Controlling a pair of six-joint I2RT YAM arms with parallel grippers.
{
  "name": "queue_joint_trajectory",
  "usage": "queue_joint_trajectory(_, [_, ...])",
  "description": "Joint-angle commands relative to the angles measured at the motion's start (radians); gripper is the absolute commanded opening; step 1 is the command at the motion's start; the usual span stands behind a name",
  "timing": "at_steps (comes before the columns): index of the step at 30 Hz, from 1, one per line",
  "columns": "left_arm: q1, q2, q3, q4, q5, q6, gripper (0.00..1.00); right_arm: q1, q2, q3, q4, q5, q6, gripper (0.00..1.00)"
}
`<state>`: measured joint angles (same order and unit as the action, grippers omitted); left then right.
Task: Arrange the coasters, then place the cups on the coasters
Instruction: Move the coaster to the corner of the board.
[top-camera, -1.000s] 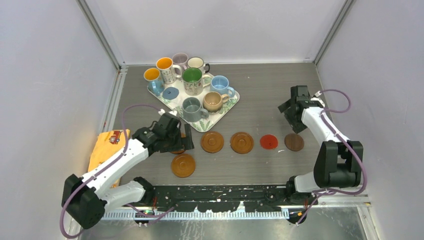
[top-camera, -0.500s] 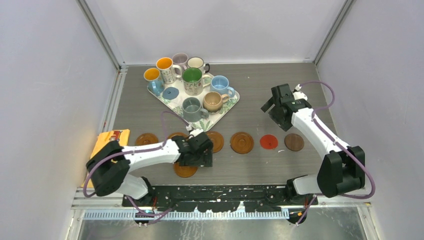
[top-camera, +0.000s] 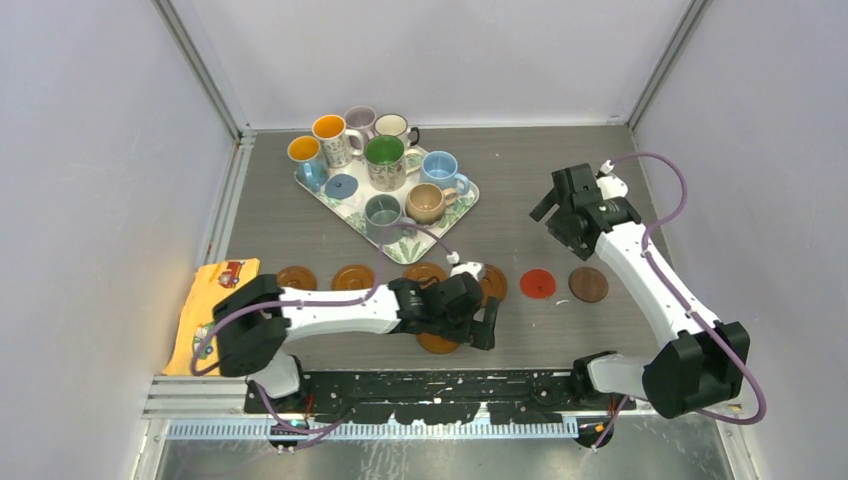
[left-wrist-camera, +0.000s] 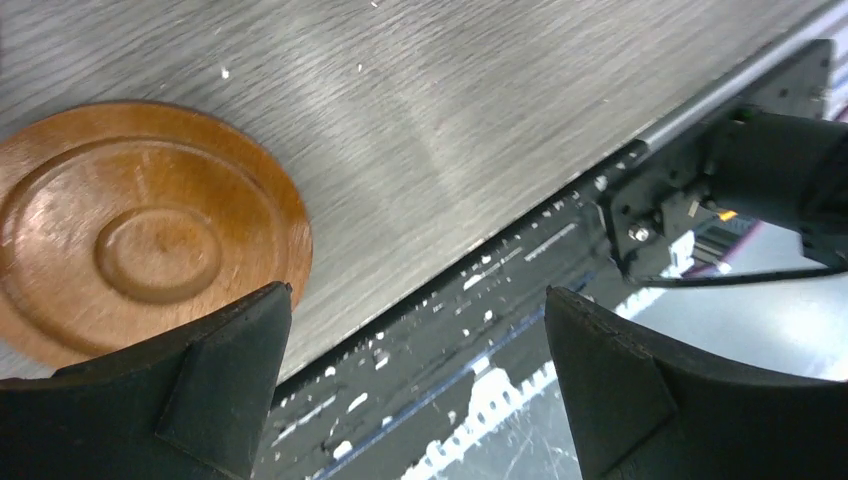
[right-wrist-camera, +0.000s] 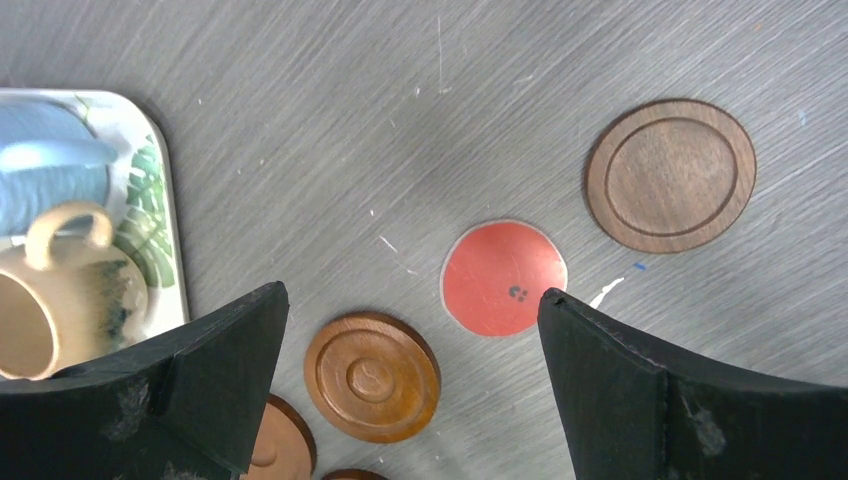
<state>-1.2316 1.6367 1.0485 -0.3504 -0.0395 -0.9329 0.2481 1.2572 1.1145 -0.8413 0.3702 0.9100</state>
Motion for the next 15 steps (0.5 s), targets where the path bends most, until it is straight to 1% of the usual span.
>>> queue_joint_trajectory(1, [0.033, -0.193, -0.059, -0.003, -0.037, 0.015, 1.0, 0.099, -0.008, 0.028, -0.042, 0.047, 0.004, 1.0])
queue_joint_trajectory(4, [0.133, -0.332, -0.148, -0.081, -0.066, 0.009, 1.0, 0.229, 0.009, 0.017, -0.041, 0.057, 0.083, 1.0])
queue_joint_trajectory(6, [0.247, -0.439, -0.22, -0.127, -0.067, 0.028, 1.0, 0.335, 0.023, 0.008, -0.027, 0.075, 0.183, 1.0])
queue_joint_trajectory(7, [0.334, -0.491, -0.26, -0.149, -0.069, 0.049, 1.0, 0.397, 0.031, -0.001, 0.006, 0.084, 0.225, 1.0])
queue_joint_trajectory(9, [0.457, -0.59, -0.294, -0.205, -0.067, 0.105, 1.0, 0.518, 0.052, -0.019, 0.058, 0.098, 0.313, 1.0])
queue_joint_trajectory(11, [0.576, -0.652, -0.303, -0.254, -0.039, 0.156, 1.0, 0.632, 0.108, -0.014, 0.097, 0.122, 0.387, 1.0])
queue_joint_trajectory(15, [0.756, -0.707, -0.311, -0.293, 0.066, 0.206, 1.0, 0.811, 0.247, 0.036, 0.125, 0.167, 0.491, 1.0])
